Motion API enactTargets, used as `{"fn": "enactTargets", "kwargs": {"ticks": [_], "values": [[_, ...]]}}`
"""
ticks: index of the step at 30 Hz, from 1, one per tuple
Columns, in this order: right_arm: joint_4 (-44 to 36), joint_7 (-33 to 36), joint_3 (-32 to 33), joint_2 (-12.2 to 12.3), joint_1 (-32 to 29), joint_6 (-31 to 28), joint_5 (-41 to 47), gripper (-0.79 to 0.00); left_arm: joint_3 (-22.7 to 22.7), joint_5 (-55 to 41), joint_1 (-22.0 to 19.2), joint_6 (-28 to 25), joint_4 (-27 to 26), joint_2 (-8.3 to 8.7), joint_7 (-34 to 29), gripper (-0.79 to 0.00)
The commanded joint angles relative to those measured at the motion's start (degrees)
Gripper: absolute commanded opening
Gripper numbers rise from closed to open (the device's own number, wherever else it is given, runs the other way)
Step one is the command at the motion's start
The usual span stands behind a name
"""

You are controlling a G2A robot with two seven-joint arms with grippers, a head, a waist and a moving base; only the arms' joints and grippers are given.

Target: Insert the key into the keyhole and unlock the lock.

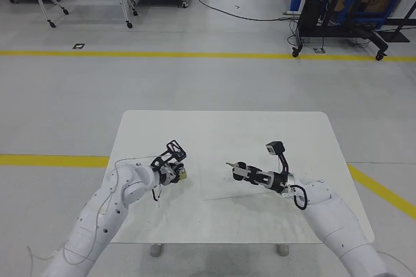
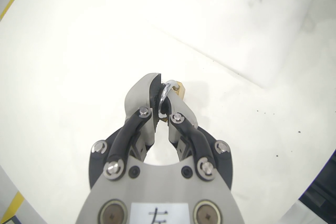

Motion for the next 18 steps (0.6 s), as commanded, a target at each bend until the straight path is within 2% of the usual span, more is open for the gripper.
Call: {"fn": "enactTargets", "kwargs": {"ticks": [1,7,8,10,12,14,18], "values": [[0.0,0.0,0.0,0.0,0.0,0.0,0.0,-0.785,-0.08,0.1,0.09,0.27,-0.16,0.01,0.21,-0.785],[0.0,0.0,0.0,0.0,0.0,0.0,0.0,-0.785,-0.23,-0.47,0.24,0.61,-0.14,-0.01,0.7,-0.785],[0.0,0.0,0.0,0.0,0.0,0.0,0.0,-0.785,-1.2,-4.54,1.06,2.01,0.22,-0.17,3.03,-0.785],[-0.09,-0.3,-0.04,-0.02,-0.11,0.26,-0.07,-0.785,-4.59,-19.74,2.52,5.86,3.32,-0.65,6.08,-0.785],[-0.59,-2.38,-0.62,-0.1,-0.51,2.86,-2.98,-0.785,-6.86,-34.34,3.06,6.26,6.54,-1.06,5.72,-0.785],[-1.4,-5.02,-1.59,-0.44,-0.84,3.87,-4.1,-0.785,-7.66,-46.08,2.72,3.39,8.98,-1.49,4.41,-0.785],[-0.6,-8.33,-3.14,-1.01,-0.48,4.83,-6.18,-0.785,-5.86,-62.95,0.02,-1.57,14.91,-2.62,-1.39,-0.785]]}}
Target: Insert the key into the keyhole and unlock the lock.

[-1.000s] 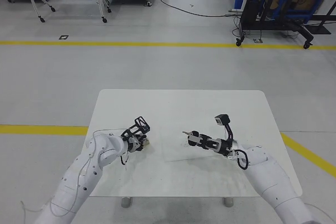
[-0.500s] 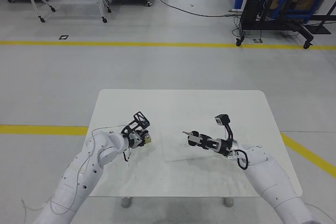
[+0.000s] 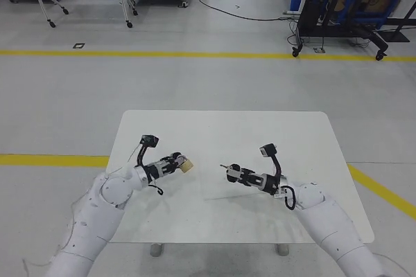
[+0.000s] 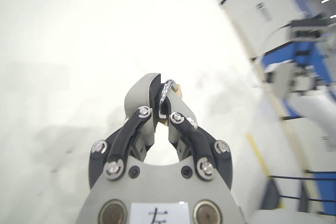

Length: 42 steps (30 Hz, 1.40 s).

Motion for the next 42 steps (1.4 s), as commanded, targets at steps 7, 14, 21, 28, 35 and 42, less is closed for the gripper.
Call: {"fn": "enactTargets", "kwargs": {"ticks": [7,14,21,28,35,42], "values": [[0.86,-2.75,-0.28,-0.25,0.34,0.66,-0.97,-0.785,1.83,-16.61,-2.98,-1.7,4.67,-0.92,-5.3,-0.785],[0.45,-3.07,-0.48,-0.3,0.18,1.3,-1.19,-0.785,3.11,-23.57,-0.24,3.85,4.46,-1.68,-3.22,-0.785],[-2.67,-6.7,-3.04,-1.1,0.24,6.91,-3.65,-0.785,7.52,-40.44,-3.28,11.44,9.64,-4.51,-6.99,-0.785],[-5.28,-12.89,0.19,-0.52,-1.4,10.42,-7.26,-0.785,10.66,-48.81,-9.95,10.24,17.89,-7.17,-13.24,-0.785],[-5.28,-12.89,0.19,-0.52,-1.4,10.42,-7.26,-0.785,10.81,-48.92,-10.52,9.69,18.48,-7.31,-14.03,-0.785],[-5.62,-13.56,0.17,-0.54,-1.56,11.14,-7.82,-0.785,10.34,-53.75,-6.56,9.34,15.82,-8.01,-8.27,-0.785]]}}
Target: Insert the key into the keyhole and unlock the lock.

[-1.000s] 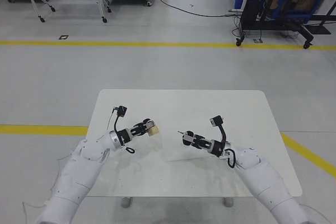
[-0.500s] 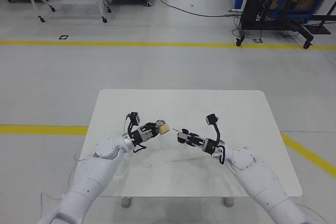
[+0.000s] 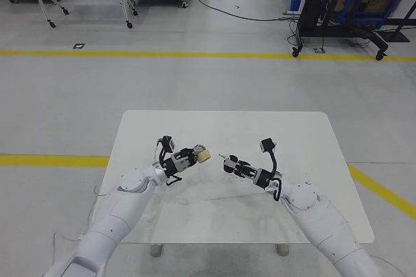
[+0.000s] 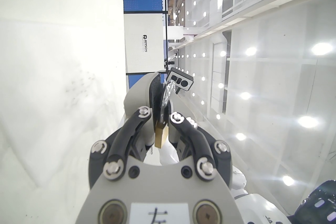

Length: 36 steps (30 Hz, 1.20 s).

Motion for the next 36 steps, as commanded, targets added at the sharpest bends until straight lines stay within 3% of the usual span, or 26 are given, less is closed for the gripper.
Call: {"fn": "enactTargets", "kwargs": {"ticks": [1,9,17,23,36], "values": [[-0.34,-1.95,0.1,0.0,-0.08,1.96,-2.49,-0.785,0.08,-3.29,1.44,-0.56,-0.51,-0.53,3.46,-0.785],[-7.01,-14.64,1.77,-0.01,-4.71,11.23,-9.47,-0.785,6.38,-1.08,-0.23,-3.23,2.03,-4.32,15.46,-0.785],[-14.07,-17.64,1.24,-0.11,-7.97,23.34,-14.06,-0.785,9.89,0.47,-3.1,-6.92,7.08,-7.5,19.9,-0.785],[-15.8,-18.42,0.65,-0.45,-8.39,25.36,-14.59,-0.785,9.72,1.95,-3.53,-10.65,9.8,-8.4,21.22,-0.785],[-15.76,-18.09,-0.02,-1.2,-7.79,27.18,-13.29,-0.785,7.43,-0.24,-2.81,-12.38,11.16,-9.31,18.57,-0.785]]}}
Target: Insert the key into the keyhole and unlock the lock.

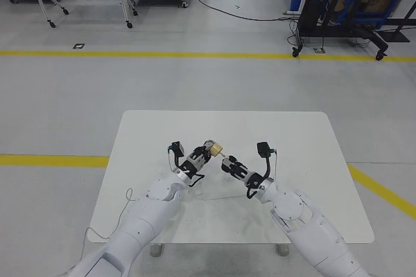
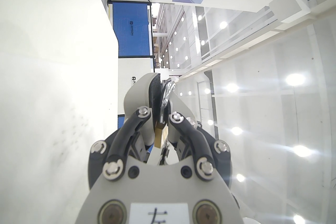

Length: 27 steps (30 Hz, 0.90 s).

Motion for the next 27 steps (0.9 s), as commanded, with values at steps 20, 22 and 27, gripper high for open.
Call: {"fn": "enactTargets", "kwargs": {"ticks": [20,22,27], "values": [[0.79,0.83,0.91,-0.59,0.38,-0.13,0.55,-0.785,-1.53,1.53,-1.08,0.29,1.75,-1.52,-3.19,-0.785],[0.75,0.83,1.14,-0.61,0.34,-0.32,0.56,-0.785,-1.79,1.66,-1.18,0.19,1.89,-1.63,-3.01,-0.785],[0.66,0.94,1.44,-0.7,0.15,-0.54,0.64,-0.785,-2.43,1.72,-1.14,0.35,2.11,-1.84,-3.21,-0.785]]}}
